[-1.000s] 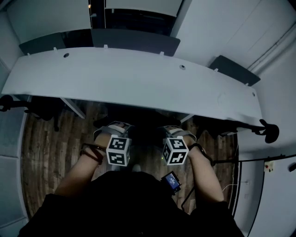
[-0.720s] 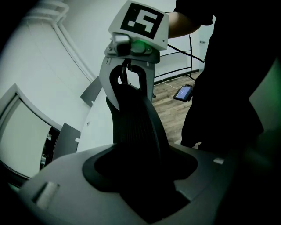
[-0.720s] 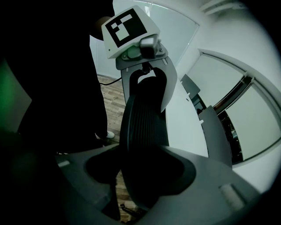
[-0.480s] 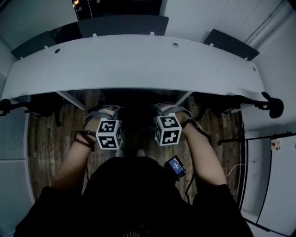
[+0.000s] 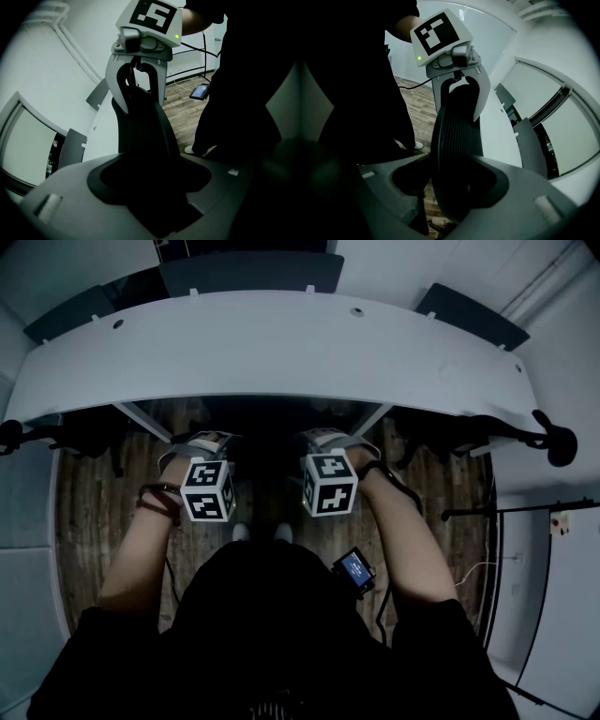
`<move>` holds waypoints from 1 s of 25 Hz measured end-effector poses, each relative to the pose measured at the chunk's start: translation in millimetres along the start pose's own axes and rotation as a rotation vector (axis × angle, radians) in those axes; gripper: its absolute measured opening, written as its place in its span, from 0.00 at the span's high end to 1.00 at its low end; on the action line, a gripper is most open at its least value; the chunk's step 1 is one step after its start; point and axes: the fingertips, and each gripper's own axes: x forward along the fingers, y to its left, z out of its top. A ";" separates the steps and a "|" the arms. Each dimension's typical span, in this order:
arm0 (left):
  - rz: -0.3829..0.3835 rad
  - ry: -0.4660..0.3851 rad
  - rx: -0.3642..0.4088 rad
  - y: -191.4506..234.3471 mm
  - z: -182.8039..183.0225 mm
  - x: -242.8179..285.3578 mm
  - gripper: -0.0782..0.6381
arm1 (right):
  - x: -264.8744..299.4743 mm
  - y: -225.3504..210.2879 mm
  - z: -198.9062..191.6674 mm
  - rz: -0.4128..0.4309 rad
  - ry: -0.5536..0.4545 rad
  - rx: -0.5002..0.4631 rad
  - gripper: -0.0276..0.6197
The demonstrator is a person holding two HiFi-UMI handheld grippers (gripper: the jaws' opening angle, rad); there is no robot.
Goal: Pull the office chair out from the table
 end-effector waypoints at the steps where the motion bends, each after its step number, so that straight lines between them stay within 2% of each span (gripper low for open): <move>1: 0.002 0.000 -0.001 -1.6 -0.5 -1.8 0.49 | -0.7 1.8 2.5 0.003 -0.002 0.000 0.60; 12: 0.031 -0.006 -0.010 -53.1 -7.8 -31.0 0.49 | -2.8 45.9 42.3 0.022 0.003 0.007 0.60; 16: 0.043 -0.002 0.007 -75.1 -12.3 -42.4 0.49 | -5.2 67.2 59.9 0.038 0.016 0.025 0.60; 20: 0.049 -0.004 0.032 -105.9 -20.2 -54.5 0.49 | -0.3 90.4 81.5 0.020 0.014 0.040 0.60; 25: 0.119 0.004 0.085 -139.9 -31.1 -65.8 0.52 | 1.3 121.3 108.1 0.001 0.036 0.063 0.60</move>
